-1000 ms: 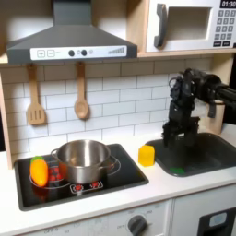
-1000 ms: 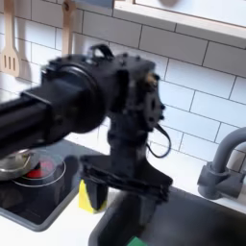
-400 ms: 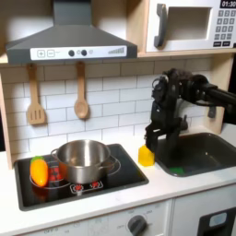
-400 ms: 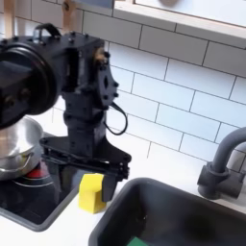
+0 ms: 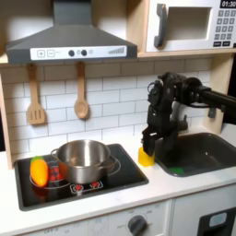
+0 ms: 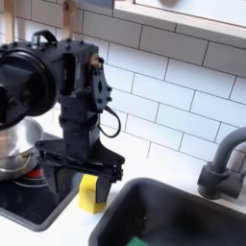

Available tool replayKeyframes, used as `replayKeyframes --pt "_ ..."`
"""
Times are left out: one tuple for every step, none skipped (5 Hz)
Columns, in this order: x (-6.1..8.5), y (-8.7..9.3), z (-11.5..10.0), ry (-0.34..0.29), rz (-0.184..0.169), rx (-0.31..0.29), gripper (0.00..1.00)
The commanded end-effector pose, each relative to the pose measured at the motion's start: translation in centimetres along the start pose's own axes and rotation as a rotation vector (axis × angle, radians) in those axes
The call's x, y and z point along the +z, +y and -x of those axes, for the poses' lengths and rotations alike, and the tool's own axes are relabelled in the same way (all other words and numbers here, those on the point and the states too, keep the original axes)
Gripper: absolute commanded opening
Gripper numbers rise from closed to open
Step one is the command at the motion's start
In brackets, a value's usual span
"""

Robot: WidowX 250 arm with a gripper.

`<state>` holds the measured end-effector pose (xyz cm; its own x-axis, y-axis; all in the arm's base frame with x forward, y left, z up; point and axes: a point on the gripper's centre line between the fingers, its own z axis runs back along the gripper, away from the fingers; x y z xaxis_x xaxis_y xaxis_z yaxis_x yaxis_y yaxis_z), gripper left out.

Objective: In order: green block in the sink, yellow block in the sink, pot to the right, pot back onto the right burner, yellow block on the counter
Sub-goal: 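Put the yellow block in the sink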

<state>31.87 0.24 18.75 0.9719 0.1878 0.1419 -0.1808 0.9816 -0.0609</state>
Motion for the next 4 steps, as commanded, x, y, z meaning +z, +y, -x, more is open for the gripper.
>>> replayKeyframes --pt "-1.1 -0.3 -1.2 0.008 -0.002 0.015 1.0" --pt "-1.4 -0.6 -2.2 0.006 0.0 0.021 1.0" --pt "-1.8 -0.7 -2.9 0.01 -0.002 0.026 1.0" --pt "-2.3 -0.6 -3.2 0.019 -0.009 0.032 1.0"
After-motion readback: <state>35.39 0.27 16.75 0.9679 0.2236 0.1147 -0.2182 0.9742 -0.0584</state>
